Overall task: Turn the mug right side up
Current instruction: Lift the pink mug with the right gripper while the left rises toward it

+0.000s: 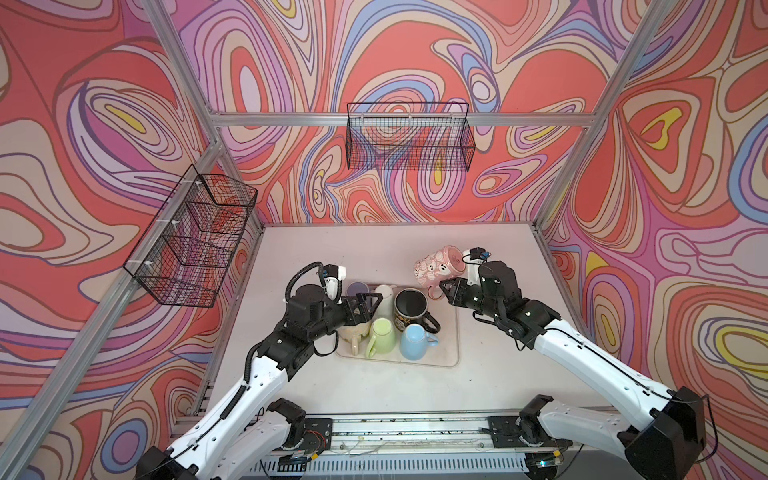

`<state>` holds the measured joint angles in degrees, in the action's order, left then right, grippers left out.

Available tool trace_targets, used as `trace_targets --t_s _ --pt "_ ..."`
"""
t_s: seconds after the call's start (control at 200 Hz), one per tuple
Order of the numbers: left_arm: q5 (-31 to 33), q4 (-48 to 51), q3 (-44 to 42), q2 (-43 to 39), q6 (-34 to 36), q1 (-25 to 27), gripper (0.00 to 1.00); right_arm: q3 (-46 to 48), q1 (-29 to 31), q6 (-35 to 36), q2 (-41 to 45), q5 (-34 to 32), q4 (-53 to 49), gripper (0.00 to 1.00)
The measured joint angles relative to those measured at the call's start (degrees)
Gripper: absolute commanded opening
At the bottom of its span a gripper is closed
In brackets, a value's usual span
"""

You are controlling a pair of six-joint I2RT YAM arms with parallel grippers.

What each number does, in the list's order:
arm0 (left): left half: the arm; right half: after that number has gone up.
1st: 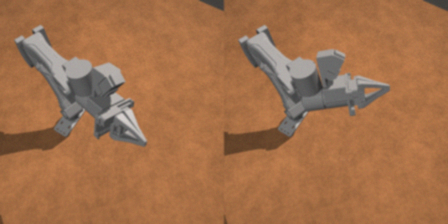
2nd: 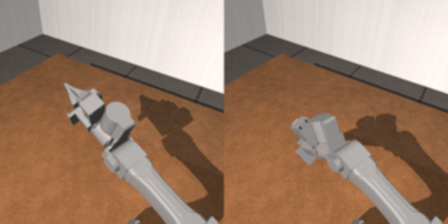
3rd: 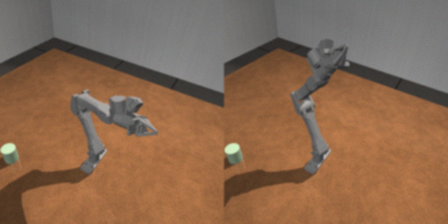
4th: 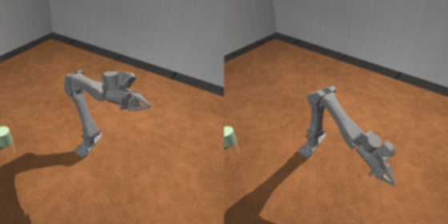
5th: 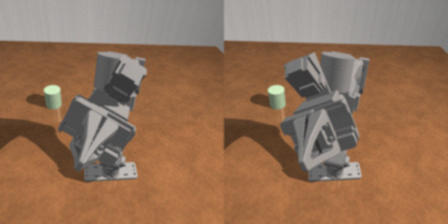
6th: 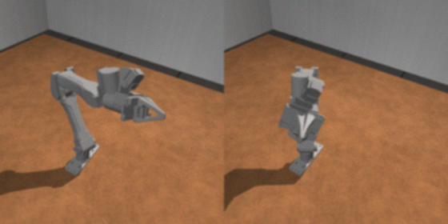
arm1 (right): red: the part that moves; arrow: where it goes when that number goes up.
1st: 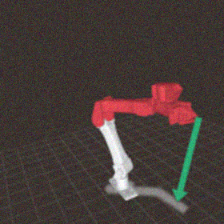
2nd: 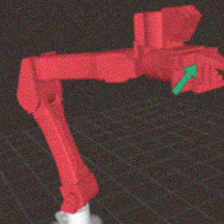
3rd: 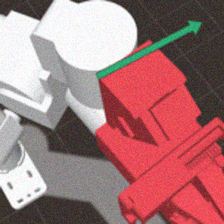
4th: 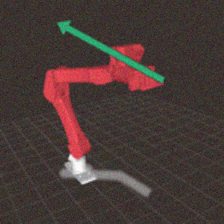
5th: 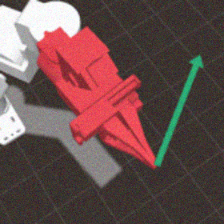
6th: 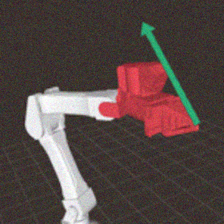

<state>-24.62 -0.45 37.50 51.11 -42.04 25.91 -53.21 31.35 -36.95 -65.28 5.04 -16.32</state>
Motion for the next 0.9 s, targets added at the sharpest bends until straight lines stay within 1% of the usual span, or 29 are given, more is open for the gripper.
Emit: trace_targets --t_s 0.14,0.285,0.421,0.651,0.741,0.901 --pt "-4.37 -8.24 -0.07 3.52 -2.62 0.0 0.77 -1.01 -2.47 -1.4 -1.16 5.42 4.04 0.0" --pt "-8.79 -18.6 -0.11 7.96 -6.51 0.0 0.68 -2.32 -5.51 -4.44 -3.67 12.2 9.22 0.0" --pt "-11.04 -25.97 -0.09 11.87 -9.14 0.0 0.62 -3.15 -8.07 -7.61 -5.97 17.03 13.77 0.0" --pt "-13.81 -36.02 2.47 20.35 -13.05 0.04 0.61 -5.35 -10.69 -12.33 -9.97 24.15 20.87 0.0" --pt "-14.75 -40.04 4.57 23.96 -14.82 0.33 0.61 -6.34 -11.23 -14.08 -11.61 26.84 23.54 0.0" --pt "-16.87 -44.13 9.2 29.53 -16.76 1.07 0.63 -9.09 -11.58 -16.28 -15.52 30.47 26.86 0.0"
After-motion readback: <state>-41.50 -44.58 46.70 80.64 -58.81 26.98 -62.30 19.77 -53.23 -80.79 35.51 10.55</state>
